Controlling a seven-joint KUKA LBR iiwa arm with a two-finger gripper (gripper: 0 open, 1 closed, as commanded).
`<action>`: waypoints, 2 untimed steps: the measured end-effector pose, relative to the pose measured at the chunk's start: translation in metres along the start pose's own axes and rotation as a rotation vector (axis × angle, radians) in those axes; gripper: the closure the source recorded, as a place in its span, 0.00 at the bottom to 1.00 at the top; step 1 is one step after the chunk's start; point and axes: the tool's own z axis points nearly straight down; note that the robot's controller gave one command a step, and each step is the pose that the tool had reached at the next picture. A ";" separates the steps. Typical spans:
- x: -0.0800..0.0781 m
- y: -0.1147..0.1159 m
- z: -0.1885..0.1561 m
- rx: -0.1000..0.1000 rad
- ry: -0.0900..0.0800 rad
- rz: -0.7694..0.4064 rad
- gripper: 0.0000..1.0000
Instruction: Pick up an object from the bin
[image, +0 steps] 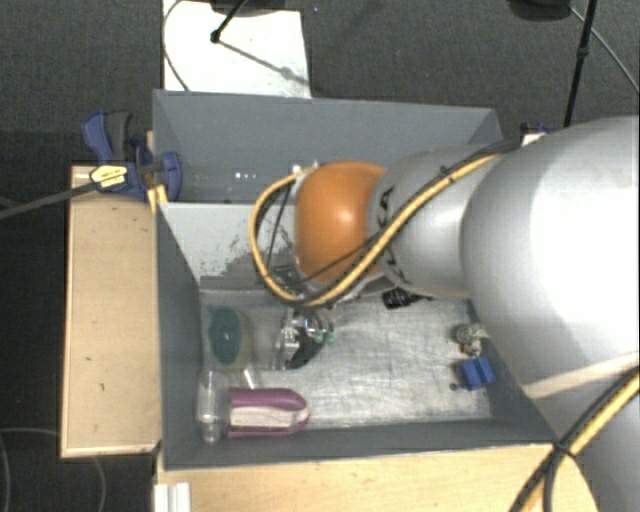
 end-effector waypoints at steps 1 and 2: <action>0.030 -0.042 -0.001 0.000 -0.007 -0.132 0.00; 0.027 -0.100 0.000 0.000 -0.010 -0.101 0.00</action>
Offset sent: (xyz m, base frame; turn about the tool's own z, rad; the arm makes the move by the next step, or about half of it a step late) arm -0.0353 -0.0394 -0.0010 -0.1340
